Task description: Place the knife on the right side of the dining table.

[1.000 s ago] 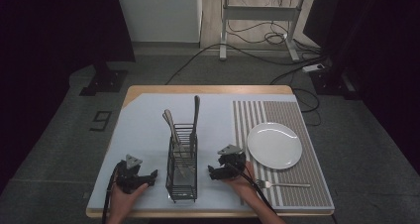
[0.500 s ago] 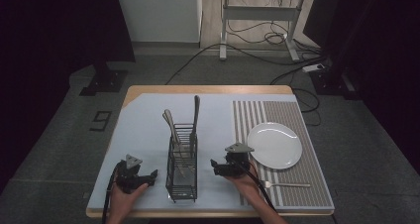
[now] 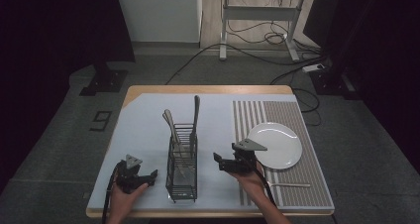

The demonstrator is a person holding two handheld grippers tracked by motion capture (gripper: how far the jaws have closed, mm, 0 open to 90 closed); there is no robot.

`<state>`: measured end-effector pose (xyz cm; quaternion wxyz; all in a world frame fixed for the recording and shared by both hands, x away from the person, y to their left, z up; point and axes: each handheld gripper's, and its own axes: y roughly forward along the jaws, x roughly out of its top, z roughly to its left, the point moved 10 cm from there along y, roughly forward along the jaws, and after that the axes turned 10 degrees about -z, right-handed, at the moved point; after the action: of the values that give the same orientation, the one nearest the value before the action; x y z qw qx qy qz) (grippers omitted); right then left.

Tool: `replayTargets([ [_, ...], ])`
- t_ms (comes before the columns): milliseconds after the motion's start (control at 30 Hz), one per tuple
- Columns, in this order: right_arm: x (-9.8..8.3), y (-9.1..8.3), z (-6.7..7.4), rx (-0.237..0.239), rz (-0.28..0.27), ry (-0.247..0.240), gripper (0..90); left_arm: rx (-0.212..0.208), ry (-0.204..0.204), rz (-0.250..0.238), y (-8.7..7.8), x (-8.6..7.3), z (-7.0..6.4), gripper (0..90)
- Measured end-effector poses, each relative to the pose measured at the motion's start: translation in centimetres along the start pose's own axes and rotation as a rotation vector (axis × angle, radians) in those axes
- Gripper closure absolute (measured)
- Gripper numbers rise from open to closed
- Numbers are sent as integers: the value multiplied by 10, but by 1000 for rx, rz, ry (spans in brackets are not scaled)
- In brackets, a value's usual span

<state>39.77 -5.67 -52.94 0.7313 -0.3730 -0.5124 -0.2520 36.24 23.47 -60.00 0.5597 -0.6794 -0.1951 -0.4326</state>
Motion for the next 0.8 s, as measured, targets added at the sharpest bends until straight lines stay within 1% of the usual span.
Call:
replayTargets([
  [100, 0, 0, 1, 4, -2, 0, 161, 0, 0, 0, 0, 0, 0, 116],
  [267, 1, 0, 4, 16, 3, -19, 160, 0, 0, 0, 0, 0, 0, 116],
  [300, 4, 1, 5, 15, -5, -22, 161, 0, 0, 0, 0, 0, 0, 116],
  [433, 8, 2, 9, 27, -9, -22, 165, 0, -2, -2, 0, 0, 0, 116],
  [500, 11, 4, 11, 33, -11, -26, 177, 0, 0, -1, 0, 0, 0, 116],
  [533, 13, 5, 12, 41, -19, -31, 199, 0, 0, -1, 0, 0, 0, 116],
  [700, 18, 8, 14, 46, -27, -27, 203, 1, 1, -1, 0, 0, 0, 116],
  [800, 25, 10, 13, 48, -38, -25, 204, 1, 0, -1, 0, 0, 0, 116],
])
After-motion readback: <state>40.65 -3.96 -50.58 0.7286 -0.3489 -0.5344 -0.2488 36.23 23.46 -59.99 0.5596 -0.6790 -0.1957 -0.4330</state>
